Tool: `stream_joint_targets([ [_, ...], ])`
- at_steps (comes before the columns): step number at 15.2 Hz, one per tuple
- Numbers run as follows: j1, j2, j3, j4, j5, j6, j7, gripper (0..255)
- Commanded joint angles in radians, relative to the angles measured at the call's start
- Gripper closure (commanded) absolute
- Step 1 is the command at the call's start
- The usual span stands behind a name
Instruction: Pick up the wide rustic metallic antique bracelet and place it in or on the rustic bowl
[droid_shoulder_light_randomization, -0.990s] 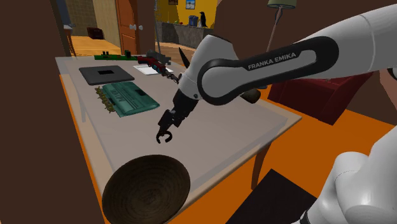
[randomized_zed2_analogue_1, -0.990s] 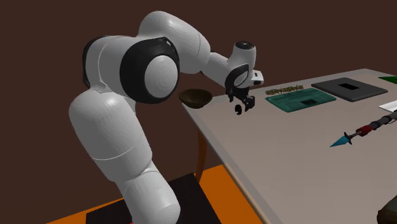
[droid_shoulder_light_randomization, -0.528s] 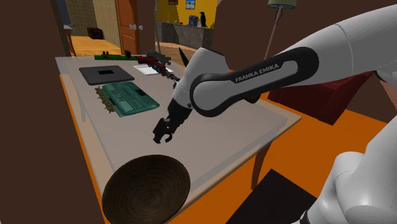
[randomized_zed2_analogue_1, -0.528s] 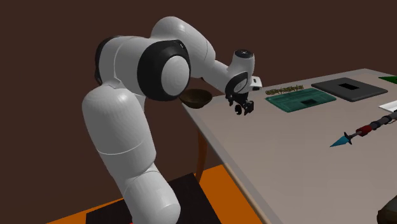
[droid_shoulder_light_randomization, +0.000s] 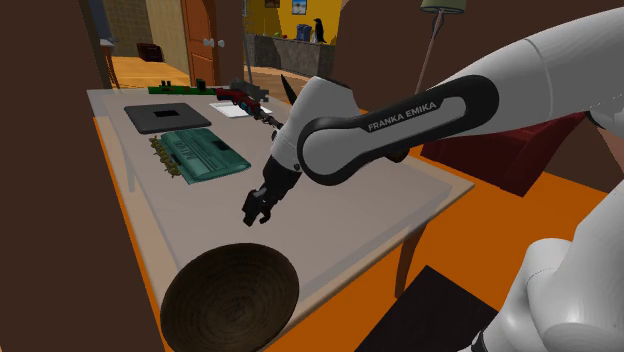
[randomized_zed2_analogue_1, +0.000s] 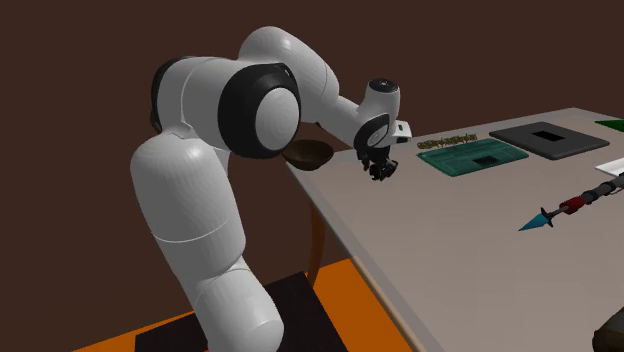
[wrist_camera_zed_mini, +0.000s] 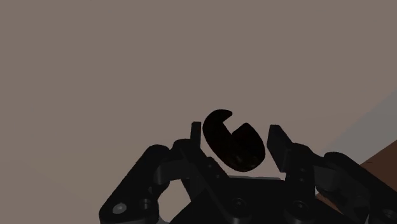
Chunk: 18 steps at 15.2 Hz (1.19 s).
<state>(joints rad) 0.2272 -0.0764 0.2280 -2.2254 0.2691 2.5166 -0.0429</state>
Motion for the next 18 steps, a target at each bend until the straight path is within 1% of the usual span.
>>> stream_joint_targets([
  [1, 0.000, 0.000, 0.000, 0.000, 0.000, 0.000, 0.000, 255],
  [9, 0.000, 0.000, 0.000, 0.000, 0.000, 0.000, 0.000, 255],
  [18, -0.006, -0.046, -0.005, 0.074, -0.017, -0.119, 0.025, 255],
])
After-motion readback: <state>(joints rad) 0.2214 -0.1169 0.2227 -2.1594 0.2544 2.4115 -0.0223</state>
